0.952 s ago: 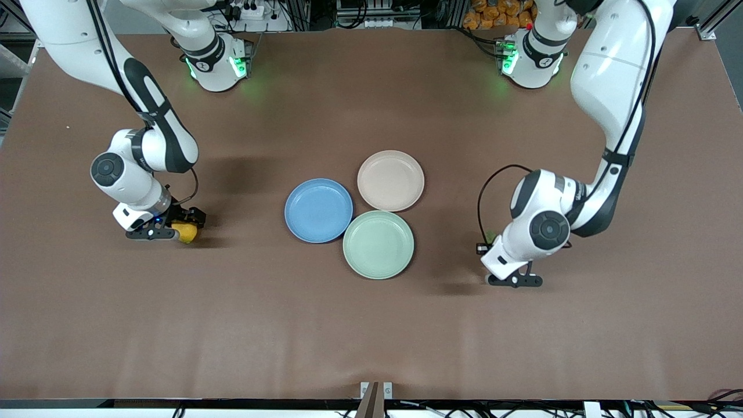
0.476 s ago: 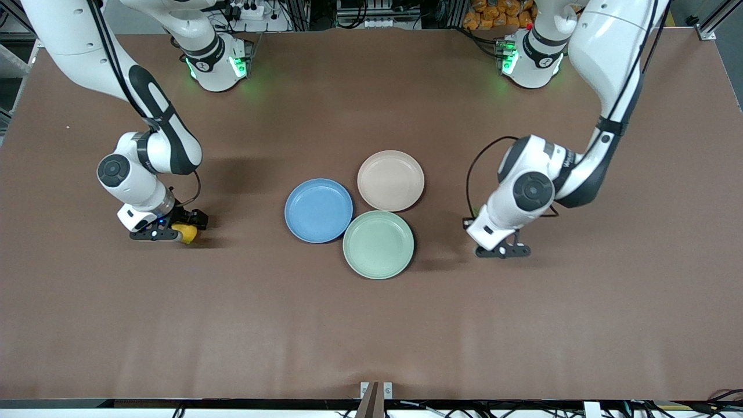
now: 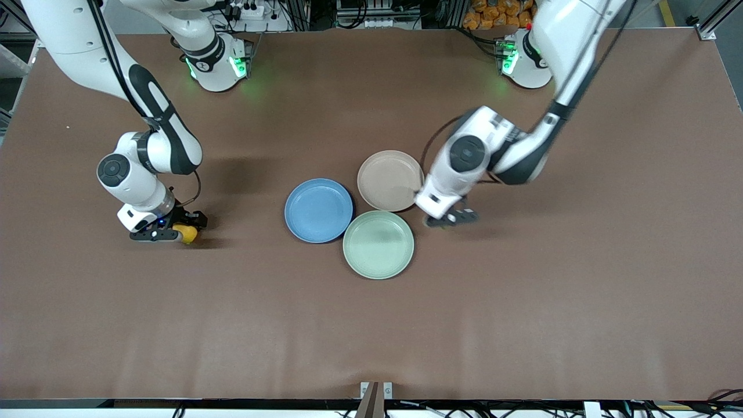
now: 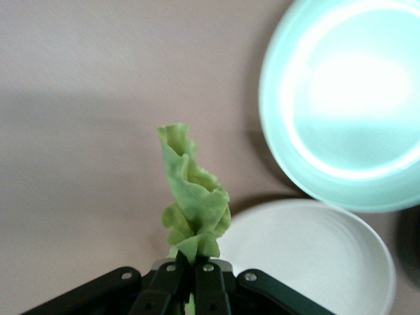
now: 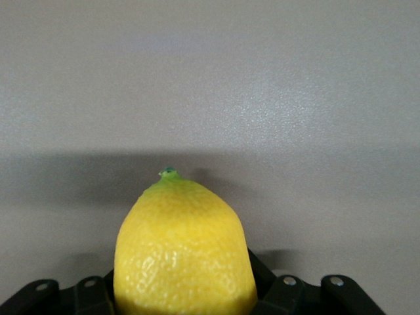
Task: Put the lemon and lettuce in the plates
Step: 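Carry the lettuce to the beige plate and open the left gripper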
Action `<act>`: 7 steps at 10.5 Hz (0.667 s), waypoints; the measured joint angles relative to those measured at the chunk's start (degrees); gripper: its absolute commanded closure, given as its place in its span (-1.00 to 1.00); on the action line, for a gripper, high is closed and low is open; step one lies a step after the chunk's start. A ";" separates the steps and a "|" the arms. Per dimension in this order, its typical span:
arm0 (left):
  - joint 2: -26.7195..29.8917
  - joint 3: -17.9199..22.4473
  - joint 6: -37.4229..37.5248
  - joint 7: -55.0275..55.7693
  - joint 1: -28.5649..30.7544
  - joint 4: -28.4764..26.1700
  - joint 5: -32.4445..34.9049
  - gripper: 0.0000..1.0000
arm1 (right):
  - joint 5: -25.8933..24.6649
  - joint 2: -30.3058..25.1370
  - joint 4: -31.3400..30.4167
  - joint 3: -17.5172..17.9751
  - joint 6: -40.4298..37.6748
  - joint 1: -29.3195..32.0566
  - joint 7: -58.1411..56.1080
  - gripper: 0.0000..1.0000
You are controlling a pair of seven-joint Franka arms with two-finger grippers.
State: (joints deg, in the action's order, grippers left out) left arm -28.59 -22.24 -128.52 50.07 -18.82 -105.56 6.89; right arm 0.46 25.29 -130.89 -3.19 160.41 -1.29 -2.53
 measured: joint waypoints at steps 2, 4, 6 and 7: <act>-0.14 -0.05 -0.04 4.89 -5.00 -0.07 0.00 1.00 | 0.00 -0.01 1.79 0.42 -3.87 -0.01 0.00 0.23; -1.06 0.01 -0.14 7.30 -8.15 -0.02 0.00 1.00 | 0.02 -0.61 5.75 1.64 -11.26 -0.06 0.28 0.23; -2.51 0.03 -0.56 8.13 -9.17 0.41 0.00 -0.99 | 0.13 -2.02 8.61 2.87 -16.80 -0.14 1.78 0.23; -3.08 0.06 -0.69 8.69 -9.18 0.79 0.00 -1.00 | 0.26 -2.63 9.56 4.05 -18.58 -0.21 3.75 0.22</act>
State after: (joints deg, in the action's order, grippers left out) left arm -31.67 -22.19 -129.22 58.76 -28.00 -104.77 6.89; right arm 0.73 22.67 -121.33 0.85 141.83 -1.50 1.22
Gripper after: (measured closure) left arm 0.894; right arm 0.410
